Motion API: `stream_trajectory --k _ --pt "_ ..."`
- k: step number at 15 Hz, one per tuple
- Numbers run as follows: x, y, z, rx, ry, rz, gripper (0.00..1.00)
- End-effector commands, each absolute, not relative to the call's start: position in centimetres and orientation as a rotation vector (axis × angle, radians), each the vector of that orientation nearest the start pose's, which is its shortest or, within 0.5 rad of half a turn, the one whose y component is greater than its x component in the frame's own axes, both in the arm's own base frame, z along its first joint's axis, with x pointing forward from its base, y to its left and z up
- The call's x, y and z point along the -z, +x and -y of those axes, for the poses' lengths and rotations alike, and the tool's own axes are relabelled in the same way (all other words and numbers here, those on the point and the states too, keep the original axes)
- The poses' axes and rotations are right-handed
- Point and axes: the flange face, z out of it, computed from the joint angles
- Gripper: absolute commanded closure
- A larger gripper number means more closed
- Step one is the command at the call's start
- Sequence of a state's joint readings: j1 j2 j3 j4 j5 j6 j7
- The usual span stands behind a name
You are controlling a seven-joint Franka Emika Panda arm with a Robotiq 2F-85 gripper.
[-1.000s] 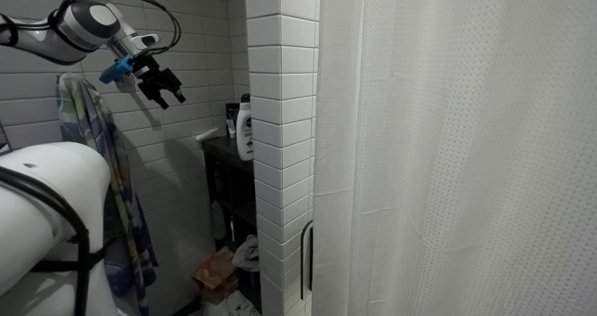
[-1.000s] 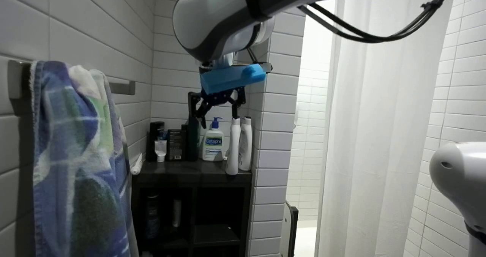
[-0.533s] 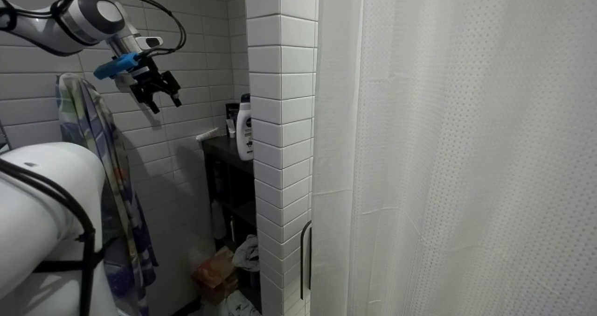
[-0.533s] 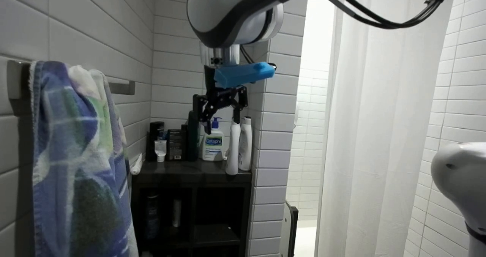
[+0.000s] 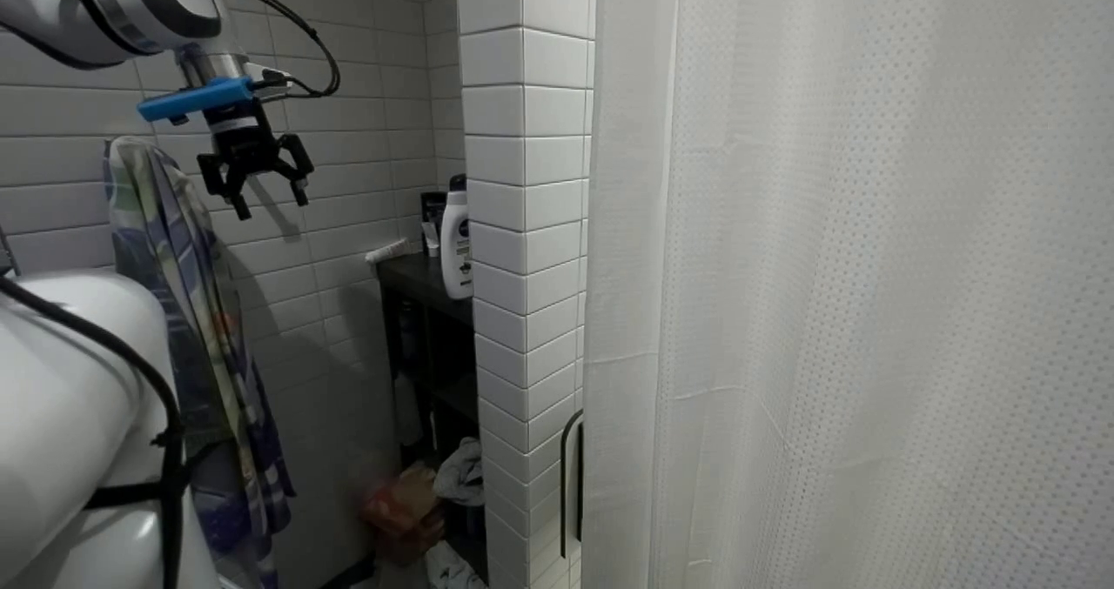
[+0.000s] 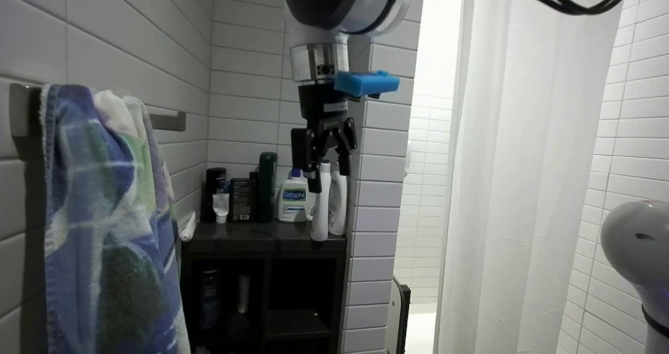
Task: Move the white Nivea bottle on the left to the right
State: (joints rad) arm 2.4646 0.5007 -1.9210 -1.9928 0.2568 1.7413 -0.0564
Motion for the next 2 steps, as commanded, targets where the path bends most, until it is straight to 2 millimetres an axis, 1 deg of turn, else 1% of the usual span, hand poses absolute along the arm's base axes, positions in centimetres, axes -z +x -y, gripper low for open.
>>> stream_trajectory --k 1,2 --pt "-50.69 36.92 -32.33 -0.180 -3.238 0.957 0.00" --pt "-50.63 36.75 -32.15 -0.202 -3.229 0.977 0.00"
